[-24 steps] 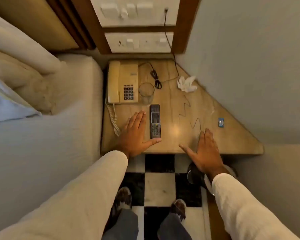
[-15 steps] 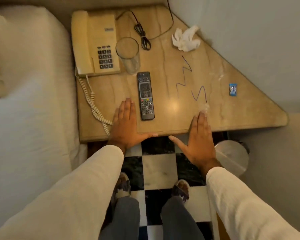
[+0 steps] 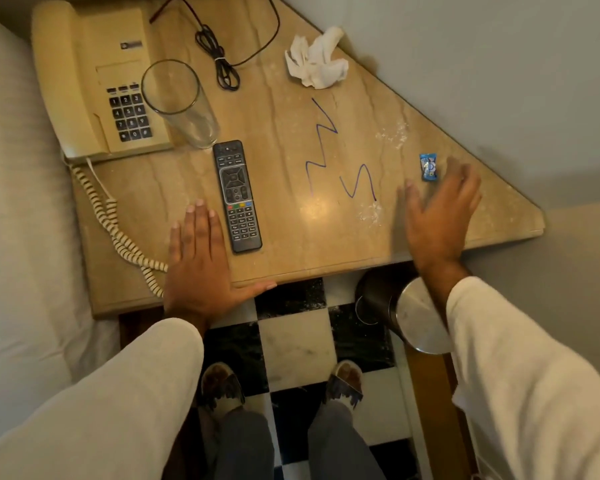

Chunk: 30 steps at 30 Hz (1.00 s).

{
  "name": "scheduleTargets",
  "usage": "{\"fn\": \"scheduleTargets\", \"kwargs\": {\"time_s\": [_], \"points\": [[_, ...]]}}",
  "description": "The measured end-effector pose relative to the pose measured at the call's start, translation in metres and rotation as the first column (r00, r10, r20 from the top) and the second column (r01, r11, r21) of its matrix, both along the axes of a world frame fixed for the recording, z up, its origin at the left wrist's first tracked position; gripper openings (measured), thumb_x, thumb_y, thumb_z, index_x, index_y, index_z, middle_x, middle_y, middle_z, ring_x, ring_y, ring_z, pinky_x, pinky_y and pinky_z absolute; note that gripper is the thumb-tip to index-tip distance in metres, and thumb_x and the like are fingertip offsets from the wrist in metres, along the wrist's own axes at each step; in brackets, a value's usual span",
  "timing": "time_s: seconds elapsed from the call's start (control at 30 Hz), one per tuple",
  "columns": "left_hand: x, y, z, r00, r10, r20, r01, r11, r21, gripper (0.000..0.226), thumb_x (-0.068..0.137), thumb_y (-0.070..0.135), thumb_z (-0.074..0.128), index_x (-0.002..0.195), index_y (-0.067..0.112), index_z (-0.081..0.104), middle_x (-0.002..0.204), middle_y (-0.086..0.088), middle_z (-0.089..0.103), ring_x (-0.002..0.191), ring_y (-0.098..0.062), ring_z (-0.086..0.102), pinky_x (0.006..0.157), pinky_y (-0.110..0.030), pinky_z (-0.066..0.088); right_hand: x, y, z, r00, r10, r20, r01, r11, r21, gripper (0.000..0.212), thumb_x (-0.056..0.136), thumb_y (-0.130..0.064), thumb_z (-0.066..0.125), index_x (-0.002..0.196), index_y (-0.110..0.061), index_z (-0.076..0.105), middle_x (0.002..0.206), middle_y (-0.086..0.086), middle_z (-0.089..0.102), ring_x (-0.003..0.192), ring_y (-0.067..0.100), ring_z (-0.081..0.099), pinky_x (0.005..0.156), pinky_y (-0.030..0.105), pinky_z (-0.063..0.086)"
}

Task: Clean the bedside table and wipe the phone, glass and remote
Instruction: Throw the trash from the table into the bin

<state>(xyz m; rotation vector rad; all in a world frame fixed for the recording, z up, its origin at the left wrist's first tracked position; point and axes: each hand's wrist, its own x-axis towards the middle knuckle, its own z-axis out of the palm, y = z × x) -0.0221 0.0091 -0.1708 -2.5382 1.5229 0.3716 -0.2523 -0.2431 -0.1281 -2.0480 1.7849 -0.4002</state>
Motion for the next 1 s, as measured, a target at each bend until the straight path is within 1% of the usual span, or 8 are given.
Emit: {"fn": "scheduleTargets", "kwargs": {"time_s": [0.13, 0.23, 0.43, 0.63, 0.73, 0.8, 0.93, 1.0], "points": [[0.001, 0.001, -0.006, 1.0, -0.013, 0.02, 0.013, 1.0, -0.013, 0.152, 0.067, 0.109, 0.028, 0.164, -0.006, 0.012, 0.174, -0.026, 0.008, 0.162, -0.043, 0.012, 0.13, -0.061, 0.014, 0.004, -0.036, -0.007, 0.996, 0.041, -0.078, -0.037, 0.998, 0.056, 0.05, 0.106, -0.029, 0.061, 0.15, -0.007, 0.052, 0.148, 0.017, 0.051, 0.136, 0.031, 0.052, 0.113, 0.032, 0.043], [0.001, 0.002, -0.007, 1.0, -0.016, 0.024, 0.017, 0.999, -0.033, 0.152, 0.067, 0.109, 0.03, 0.164, -0.006, 0.011, 0.174, -0.026, 0.008, 0.162, -0.042, 0.011, 0.131, -0.06, 0.012, 0.004, -0.043, -0.007, 0.991, 0.074, -0.112, -0.069, 0.996, 0.051, 0.035, 0.106, -0.022, 0.061, 0.137, -0.007, 0.068, 0.139, 0.014, 0.063, 0.126, 0.028, 0.061, 0.108, 0.025, 0.042], [0.001, 0.002, -0.002, 1.0, -0.011, -0.007, 0.011, 0.999, -0.043, 0.15, 0.068, 0.109, 0.026, 0.164, -0.006, 0.012, 0.174, -0.026, 0.007, 0.163, -0.042, 0.01, 0.13, -0.063, 0.015, -0.01, -0.007, -0.001, 0.989, 0.09, -0.12, -0.08, 0.993, 0.082, 0.028, 0.101, -0.011, 0.064, 0.125, -0.004, 0.077, 0.126, 0.016, 0.075, 0.119, 0.031, 0.067, 0.104, 0.024, 0.041], [-0.002, 0.002, 0.002, 1.0, -0.01, -0.029, 0.009, 1.0, -0.026, 0.149, 0.068, 0.108, 0.019, 0.164, -0.006, 0.011, 0.174, -0.026, 0.007, 0.163, -0.043, 0.009, 0.13, -0.062, 0.014, -0.037, 0.043, 0.007, 0.989, -0.123, 0.076, 0.117, 0.989, 0.085, 0.022, 0.098, -0.015, 0.071, 0.117, -0.008, 0.081, 0.117, 0.01, 0.078, 0.111, 0.021, 0.07, 0.102, 0.023, 0.049], [-0.002, 0.002, 0.002, 1.0, -0.007, -0.028, 0.006, 0.999, -0.035, 0.15, 0.068, 0.108, 0.018, 0.164, -0.006, 0.01, 0.174, -0.027, 0.006, 0.163, -0.043, 0.009, 0.13, -0.062, 0.014, -0.06, 0.066, 0.013, 0.952, -0.255, 0.169, 0.239, 0.965, 0.111, 0.023, 0.098, -0.017, 0.072, 0.119, -0.009, 0.08, 0.117, 0.006, 0.076, 0.11, 0.016, 0.069, 0.093, 0.015, 0.05], [-0.001, 0.003, 0.002, 1.0, -0.006, -0.024, 0.005, 1.0, -0.031, 0.15, 0.067, 0.109, 0.018, 0.164, -0.006, 0.01, 0.175, -0.026, 0.005, 0.163, -0.042, 0.009, 0.13, -0.062, 0.014, -0.078, 0.082, 0.015, 0.93, -0.313, 0.192, 0.291, 0.947, 0.134, 0.023, 0.099, -0.017, 0.071, 0.121, -0.011, 0.078, 0.12, 0.005, 0.075, 0.112, 0.016, 0.069, 0.093, 0.018, 0.051], [-0.001, 0.003, -0.002, 1.0, -0.009, -0.011, 0.008, 0.999, -0.044, 0.15, 0.067, 0.108, 0.023, 0.164, -0.005, 0.008, 0.174, -0.026, 0.005, 0.163, -0.043, 0.009, 0.131, -0.061, 0.013, -0.113, 0.117, 0.011, 0.877, -0.441, 0.191, 0.39, 0.885, 0.253, 0.029, 0.1, -0.018, 0.071, 0.128, -0.012, 0.073, 0.132, 0.009, 0.071, 0.121, 0.024, 0.067, 0.098, 0.035, 0.059], [-0.001, 0.003, -0.004, 1.0, -0.012, -0.006, 0.012, 0.998, -0.061, 0.149, 0.068, 0.107, 0.026, 0.164, -0.005, 0.008, 0.174, -0.026, 0.006, 0.162, -0.043, 0.01, 0.131, -0.061, 0.013, -0.125, 0.137, 0.007, 0.867, -0.466, 0.179, 0.408, 0.868, 0.283, 0.028, 0.099, -0.016, 0.072, 0.126, -0.011, 0.073, 0.134, 0.011, 0.07, 0.122, 0.026, 0.067, 0.089, 0.027, 0.058]]}}
